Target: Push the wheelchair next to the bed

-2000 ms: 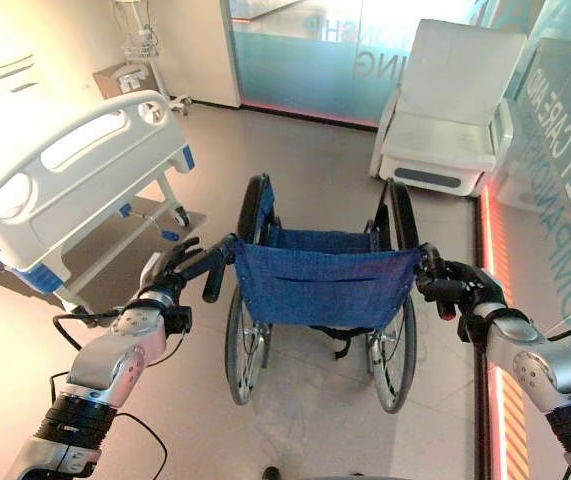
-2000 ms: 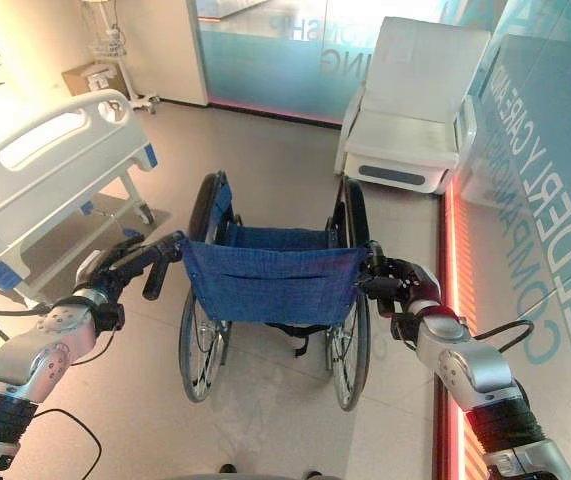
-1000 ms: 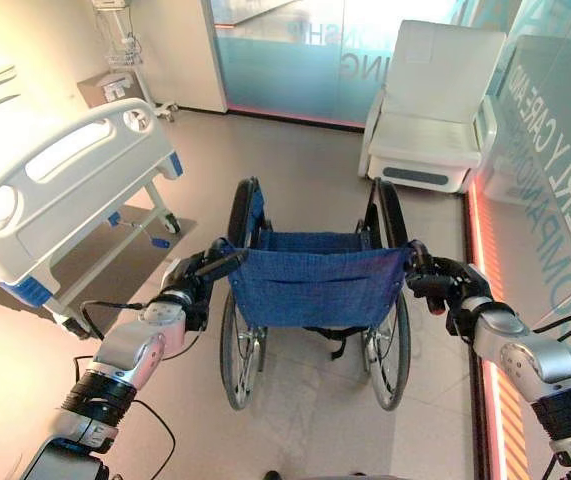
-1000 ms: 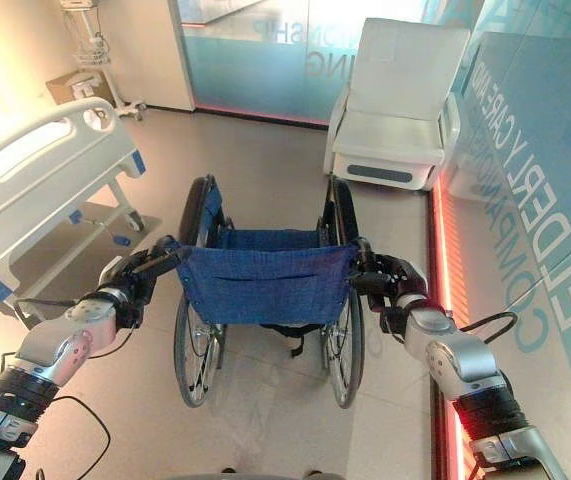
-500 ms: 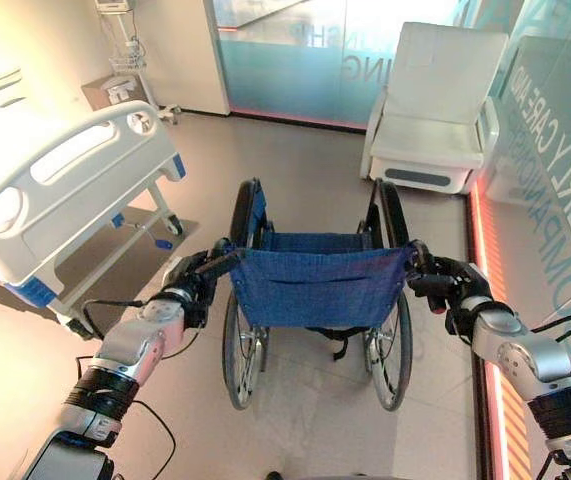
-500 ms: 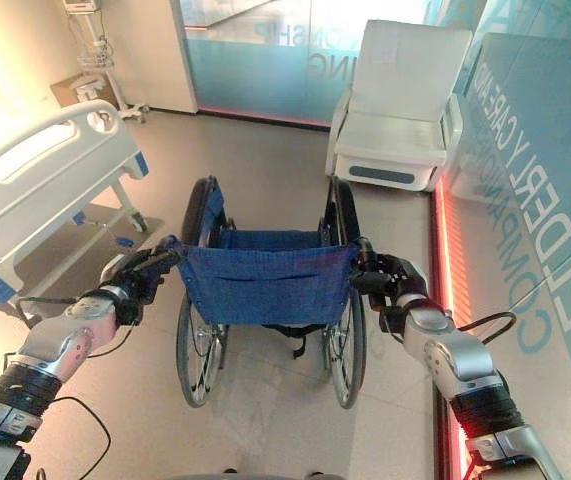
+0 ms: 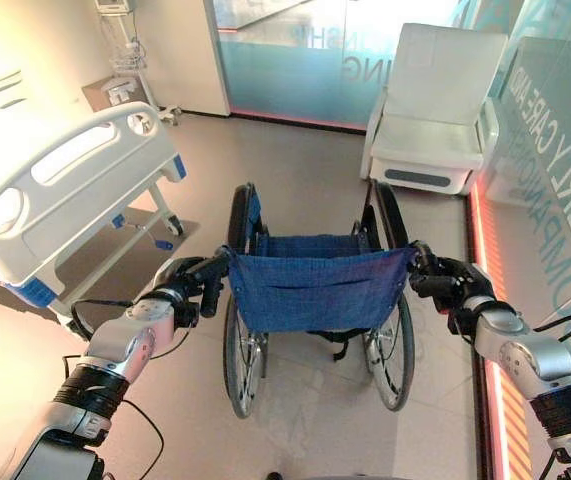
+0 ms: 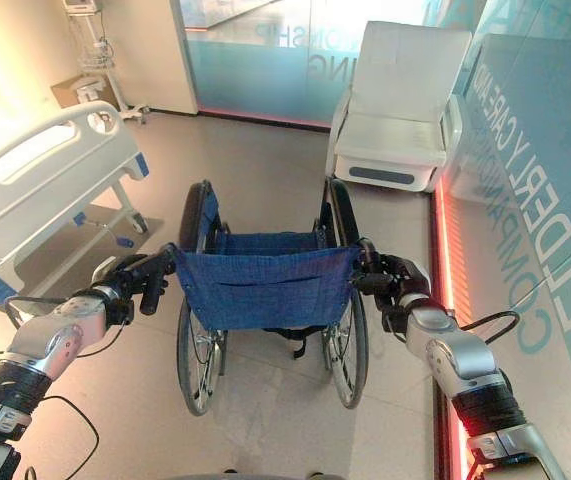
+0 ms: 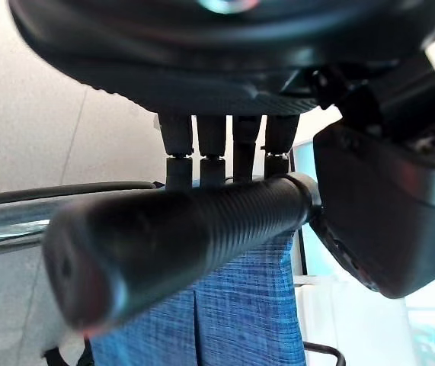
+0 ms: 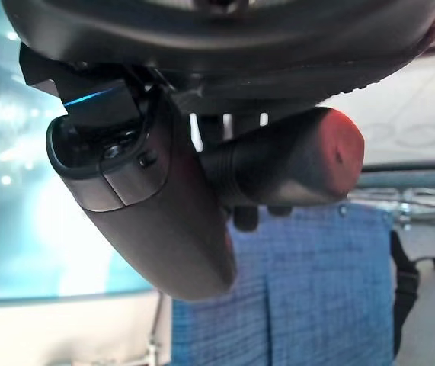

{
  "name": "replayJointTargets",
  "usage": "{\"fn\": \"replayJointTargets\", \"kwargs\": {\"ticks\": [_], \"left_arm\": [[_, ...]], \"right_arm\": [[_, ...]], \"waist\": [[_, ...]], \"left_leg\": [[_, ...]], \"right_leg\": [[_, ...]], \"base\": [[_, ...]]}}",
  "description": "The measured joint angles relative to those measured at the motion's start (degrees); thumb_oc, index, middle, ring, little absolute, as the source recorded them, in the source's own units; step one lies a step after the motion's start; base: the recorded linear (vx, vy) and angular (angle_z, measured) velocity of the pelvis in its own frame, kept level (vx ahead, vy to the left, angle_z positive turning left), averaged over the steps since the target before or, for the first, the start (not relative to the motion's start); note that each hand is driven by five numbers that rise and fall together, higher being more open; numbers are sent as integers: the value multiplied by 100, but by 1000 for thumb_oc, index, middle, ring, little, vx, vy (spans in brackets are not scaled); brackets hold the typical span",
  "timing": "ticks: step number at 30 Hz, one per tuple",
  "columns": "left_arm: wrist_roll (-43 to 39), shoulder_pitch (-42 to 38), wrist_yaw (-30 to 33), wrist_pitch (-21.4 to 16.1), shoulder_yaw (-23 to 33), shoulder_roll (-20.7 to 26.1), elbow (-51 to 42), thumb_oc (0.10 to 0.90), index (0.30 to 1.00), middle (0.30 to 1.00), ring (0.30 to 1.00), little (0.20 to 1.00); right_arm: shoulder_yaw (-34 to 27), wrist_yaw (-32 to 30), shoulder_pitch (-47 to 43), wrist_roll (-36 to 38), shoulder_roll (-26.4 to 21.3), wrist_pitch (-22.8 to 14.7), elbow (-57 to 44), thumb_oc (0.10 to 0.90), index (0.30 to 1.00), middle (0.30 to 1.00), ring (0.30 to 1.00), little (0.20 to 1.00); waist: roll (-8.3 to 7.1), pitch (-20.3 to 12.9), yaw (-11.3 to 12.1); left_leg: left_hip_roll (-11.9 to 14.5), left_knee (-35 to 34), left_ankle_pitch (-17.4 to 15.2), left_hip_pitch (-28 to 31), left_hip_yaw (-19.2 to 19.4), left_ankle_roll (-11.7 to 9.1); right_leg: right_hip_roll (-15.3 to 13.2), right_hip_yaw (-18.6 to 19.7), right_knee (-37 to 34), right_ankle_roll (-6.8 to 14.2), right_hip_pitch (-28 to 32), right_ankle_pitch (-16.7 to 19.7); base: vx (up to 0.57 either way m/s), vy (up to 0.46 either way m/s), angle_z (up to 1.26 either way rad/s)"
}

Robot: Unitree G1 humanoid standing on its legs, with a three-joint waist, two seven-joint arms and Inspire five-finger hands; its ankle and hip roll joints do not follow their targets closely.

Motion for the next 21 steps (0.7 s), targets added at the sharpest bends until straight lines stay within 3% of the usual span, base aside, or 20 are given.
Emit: {"fn": "replayJointTargets", "kwargs": {"ticks": [21], "left_arm": [[-482, -248, -30, 303, -155, 37, 63, 400, 300, 300, 300, 300]], "right_arm": [[419, 2, -631, 8, -162, 170, 657, 400, 300, 300, 300, 300]], "waist": [[-1, 0, 108]], "left_leg": [[-5, 22, 1, 38, -71, 1]], "right_leg": [[-4, -69, 1, -2, 47, 1]], "base": [[1, 1, 0]]}}
